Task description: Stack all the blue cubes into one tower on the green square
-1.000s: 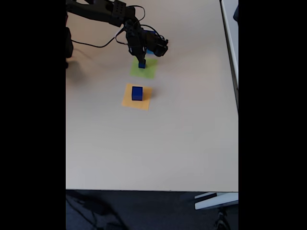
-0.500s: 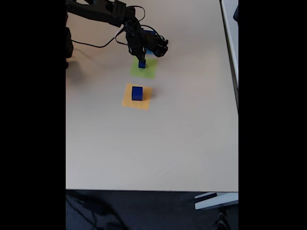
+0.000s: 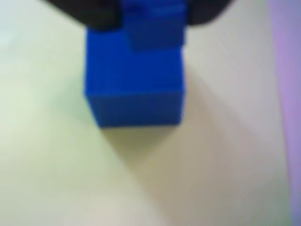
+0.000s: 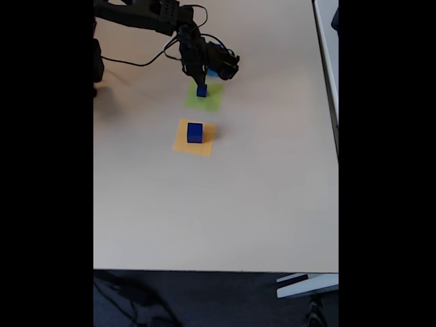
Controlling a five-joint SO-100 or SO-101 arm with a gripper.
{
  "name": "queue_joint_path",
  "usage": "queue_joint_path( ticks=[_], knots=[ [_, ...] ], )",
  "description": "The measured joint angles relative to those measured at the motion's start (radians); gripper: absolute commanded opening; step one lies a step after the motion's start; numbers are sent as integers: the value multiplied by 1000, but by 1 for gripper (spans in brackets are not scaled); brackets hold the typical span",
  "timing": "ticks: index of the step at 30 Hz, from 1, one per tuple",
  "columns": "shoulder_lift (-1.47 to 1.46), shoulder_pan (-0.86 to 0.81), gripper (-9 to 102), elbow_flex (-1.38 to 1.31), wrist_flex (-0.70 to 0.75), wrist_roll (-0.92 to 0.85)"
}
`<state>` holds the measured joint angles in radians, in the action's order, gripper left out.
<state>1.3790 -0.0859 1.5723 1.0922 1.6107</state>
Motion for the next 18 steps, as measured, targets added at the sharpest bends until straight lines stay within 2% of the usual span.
queue_joint_path(
  ticks=[8,18],
  knots=[
    [-12,115,0,-279,244,181],
    [-155,275,0,-410,273,408]
  ],
)
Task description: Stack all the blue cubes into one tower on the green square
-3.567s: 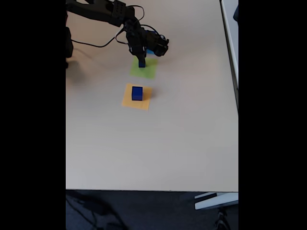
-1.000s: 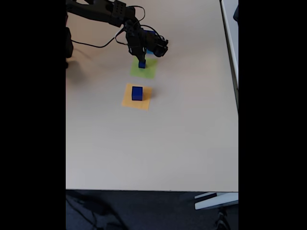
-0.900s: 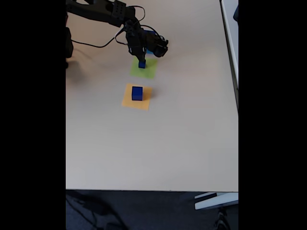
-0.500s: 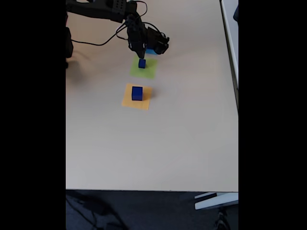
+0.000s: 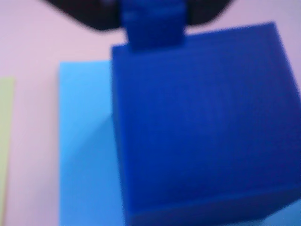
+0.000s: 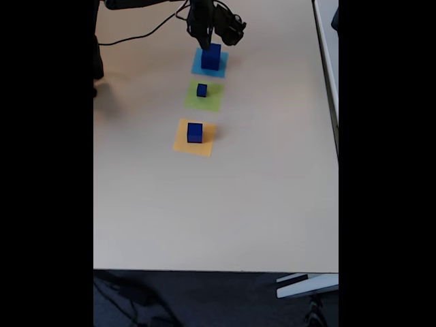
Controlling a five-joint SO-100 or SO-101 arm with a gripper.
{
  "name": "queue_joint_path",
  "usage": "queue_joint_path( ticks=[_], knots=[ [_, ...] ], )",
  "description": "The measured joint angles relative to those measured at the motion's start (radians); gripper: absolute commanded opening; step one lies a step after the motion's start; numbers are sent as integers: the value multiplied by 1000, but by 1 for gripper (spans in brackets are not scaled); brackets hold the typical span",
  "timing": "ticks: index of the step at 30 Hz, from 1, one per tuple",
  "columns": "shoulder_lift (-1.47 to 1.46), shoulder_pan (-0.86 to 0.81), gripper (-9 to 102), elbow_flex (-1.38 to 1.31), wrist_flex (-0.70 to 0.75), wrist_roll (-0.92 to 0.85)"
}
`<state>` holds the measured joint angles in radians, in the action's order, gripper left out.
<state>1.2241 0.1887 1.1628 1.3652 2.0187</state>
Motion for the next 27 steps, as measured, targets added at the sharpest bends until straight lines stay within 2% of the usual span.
queue_joint_path(
  ticks=[17,27],
  knots=[
    [-75,11,0,-51,-23,-9],
    [-84,8,0,-51,-109,-28]
  ],
)
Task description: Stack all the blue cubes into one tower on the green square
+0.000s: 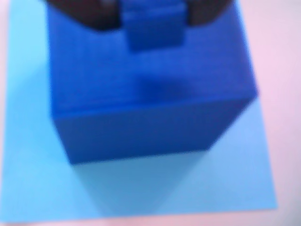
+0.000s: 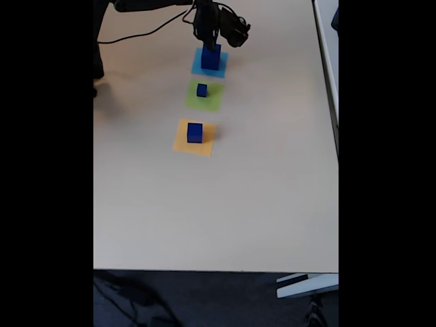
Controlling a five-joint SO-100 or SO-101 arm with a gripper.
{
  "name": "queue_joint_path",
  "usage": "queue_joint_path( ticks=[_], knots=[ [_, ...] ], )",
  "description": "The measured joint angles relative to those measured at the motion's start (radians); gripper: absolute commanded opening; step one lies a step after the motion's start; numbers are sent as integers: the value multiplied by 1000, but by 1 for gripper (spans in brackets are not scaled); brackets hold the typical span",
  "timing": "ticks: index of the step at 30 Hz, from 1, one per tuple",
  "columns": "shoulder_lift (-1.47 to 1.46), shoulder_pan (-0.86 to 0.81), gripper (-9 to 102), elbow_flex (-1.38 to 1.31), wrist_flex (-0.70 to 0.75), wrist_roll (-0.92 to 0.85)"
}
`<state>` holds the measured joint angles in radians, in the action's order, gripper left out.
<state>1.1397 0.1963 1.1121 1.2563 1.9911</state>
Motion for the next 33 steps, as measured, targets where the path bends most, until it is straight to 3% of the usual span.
queue_joint_path(
  ticks=[33],
  knots=[
    [-8,2,0,35,-8,-3]
  ],
)
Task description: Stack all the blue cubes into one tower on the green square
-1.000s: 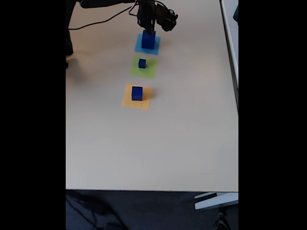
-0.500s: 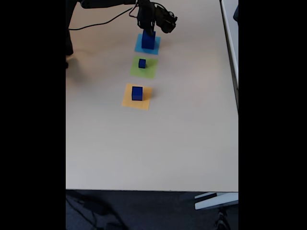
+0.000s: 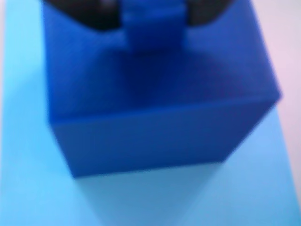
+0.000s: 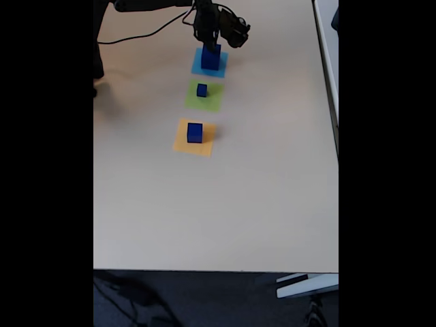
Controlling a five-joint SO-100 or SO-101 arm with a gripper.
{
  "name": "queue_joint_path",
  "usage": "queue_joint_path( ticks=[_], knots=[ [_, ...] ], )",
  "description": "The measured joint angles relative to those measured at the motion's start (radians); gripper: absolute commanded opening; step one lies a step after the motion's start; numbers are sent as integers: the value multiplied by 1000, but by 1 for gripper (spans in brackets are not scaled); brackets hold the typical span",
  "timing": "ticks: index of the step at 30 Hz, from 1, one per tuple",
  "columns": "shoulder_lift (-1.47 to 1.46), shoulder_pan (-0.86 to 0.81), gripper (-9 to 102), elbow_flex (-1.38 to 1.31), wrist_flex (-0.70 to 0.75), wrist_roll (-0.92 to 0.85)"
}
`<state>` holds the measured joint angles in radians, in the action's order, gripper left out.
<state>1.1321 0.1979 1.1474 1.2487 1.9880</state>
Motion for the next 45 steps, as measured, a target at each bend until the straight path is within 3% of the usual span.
queue_joint_path(
  ticks=[26,39,45],
  knots=[
    [0,-3,18,-97,49,-51],
    [8,-74,30,-183,34,-275],
    [110,-173,31,-52,-17,-371]
  ],
)
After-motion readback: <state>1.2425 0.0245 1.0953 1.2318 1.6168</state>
